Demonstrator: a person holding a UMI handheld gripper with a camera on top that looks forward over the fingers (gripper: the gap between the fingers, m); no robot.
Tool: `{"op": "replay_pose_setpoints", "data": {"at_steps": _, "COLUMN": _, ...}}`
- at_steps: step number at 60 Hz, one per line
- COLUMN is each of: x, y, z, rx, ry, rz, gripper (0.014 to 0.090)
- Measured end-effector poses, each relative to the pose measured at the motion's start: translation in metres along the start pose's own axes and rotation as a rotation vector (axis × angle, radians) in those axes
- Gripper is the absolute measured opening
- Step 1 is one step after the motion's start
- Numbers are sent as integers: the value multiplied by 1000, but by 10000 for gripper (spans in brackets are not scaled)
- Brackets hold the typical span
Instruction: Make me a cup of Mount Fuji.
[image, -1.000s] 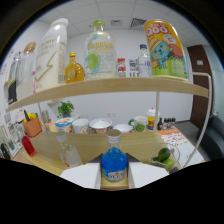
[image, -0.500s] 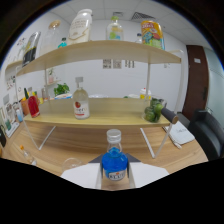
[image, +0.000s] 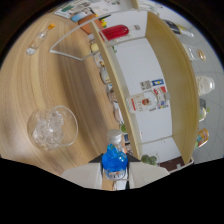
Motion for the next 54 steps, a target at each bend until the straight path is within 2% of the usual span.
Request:
{"op": "replay_pose_setpoints", "data": {"at_steps": 14, "x": -4, "y": -20, "z": 5, "rx": 47, "ry": 44, "rz": -444, "gripper": 360}}
{"op": "replay_pose_setpoints", "data": {"at_steps": 28, "x": -11, "y": -21, "z": 4, "rx": 46, "ry": 29, "rz": -573, "gripper": 358}}
{"op": "replay_pose_setpoints", "data": {"at_steps": 39, "x": 9, "y": -30, "z": -10, "rx": 112, "ry": 15, "rz": -310, "gripper": 364}}
{"op": "replay_pose_setpoints", "data": {"at_steps": 54, "x": 58, "y": -29, "z": -47, "rx": 298, "ry": -50, "rz": 356, "gripper": 366}}
